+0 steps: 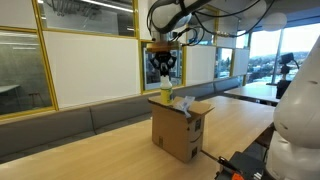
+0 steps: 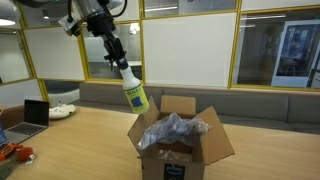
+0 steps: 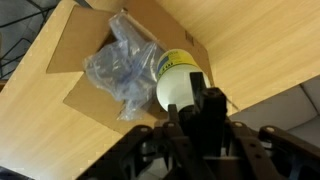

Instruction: Remove all the plastic bags and the spray bottle from the table and put them in the box

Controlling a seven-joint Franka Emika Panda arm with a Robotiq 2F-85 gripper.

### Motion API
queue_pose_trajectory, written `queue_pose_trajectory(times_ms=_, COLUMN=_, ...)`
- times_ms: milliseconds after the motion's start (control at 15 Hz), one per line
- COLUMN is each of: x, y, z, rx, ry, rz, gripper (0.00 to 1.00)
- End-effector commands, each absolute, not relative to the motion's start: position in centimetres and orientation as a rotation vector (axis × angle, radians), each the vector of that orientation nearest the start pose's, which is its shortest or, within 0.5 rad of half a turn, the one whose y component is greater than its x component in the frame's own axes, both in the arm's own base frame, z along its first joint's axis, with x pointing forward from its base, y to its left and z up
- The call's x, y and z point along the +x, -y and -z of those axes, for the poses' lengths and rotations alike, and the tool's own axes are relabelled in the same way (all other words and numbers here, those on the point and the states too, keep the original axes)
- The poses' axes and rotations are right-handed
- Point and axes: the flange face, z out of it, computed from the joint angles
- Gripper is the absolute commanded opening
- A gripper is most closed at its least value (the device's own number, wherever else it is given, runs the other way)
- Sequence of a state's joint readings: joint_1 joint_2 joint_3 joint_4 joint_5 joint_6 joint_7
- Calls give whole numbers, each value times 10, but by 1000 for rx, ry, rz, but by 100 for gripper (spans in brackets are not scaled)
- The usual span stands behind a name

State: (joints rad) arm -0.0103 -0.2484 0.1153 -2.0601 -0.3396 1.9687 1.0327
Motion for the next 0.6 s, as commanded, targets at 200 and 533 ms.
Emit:
queue_pose_trajectory(times_ms=200, x=503, y=-10, z=-599, rx=-3061, ry=-1349, rz=643, gripper=17)
queue_pose_trajectory(times_ms=533, x=496, y=35, z=-573, rx=-3066, ry=-1413, rz=592, gripper=17)
